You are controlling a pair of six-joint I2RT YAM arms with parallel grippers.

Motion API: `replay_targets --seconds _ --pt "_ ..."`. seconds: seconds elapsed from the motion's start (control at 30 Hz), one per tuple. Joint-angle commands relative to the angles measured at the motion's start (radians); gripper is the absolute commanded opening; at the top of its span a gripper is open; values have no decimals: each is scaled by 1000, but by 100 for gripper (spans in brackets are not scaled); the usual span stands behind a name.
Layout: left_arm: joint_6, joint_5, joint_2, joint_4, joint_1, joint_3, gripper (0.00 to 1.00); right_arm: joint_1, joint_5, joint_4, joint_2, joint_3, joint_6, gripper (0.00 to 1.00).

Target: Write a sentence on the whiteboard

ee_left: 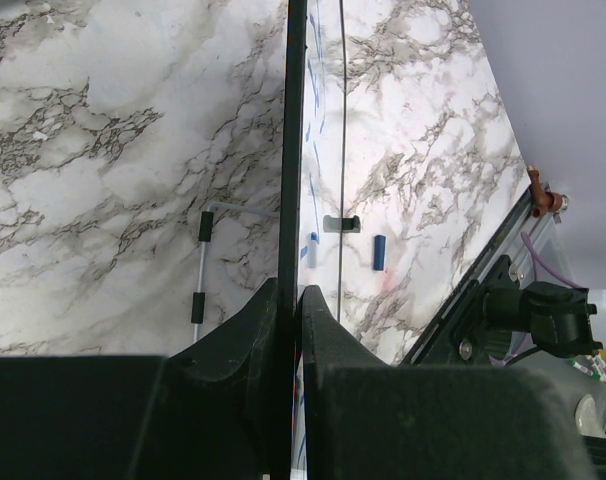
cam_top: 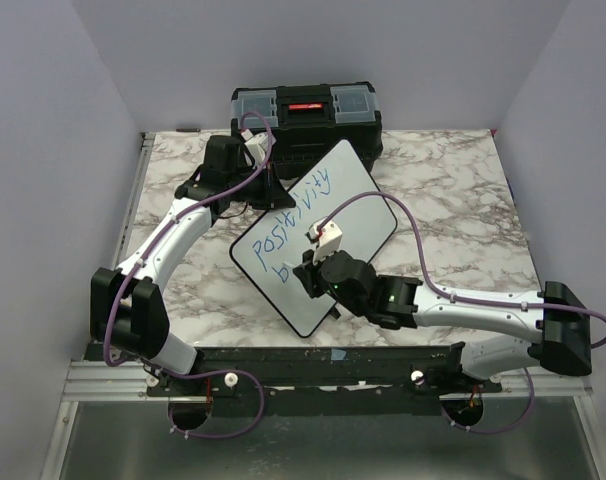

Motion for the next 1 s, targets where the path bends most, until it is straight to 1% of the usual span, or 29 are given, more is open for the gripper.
replay_targets --seconds 0.0,0.53,0.97 --pt "57 -48 -9 27 5 0 0 0 29 10 17 13 -6 1" --pt "57 -48 -4 24 5 6 0 0 5 -92 -41 -70 59 1" --pt "55 -50 -11 22 5 3 0 0 -35 -87 -48 -67 73 1"
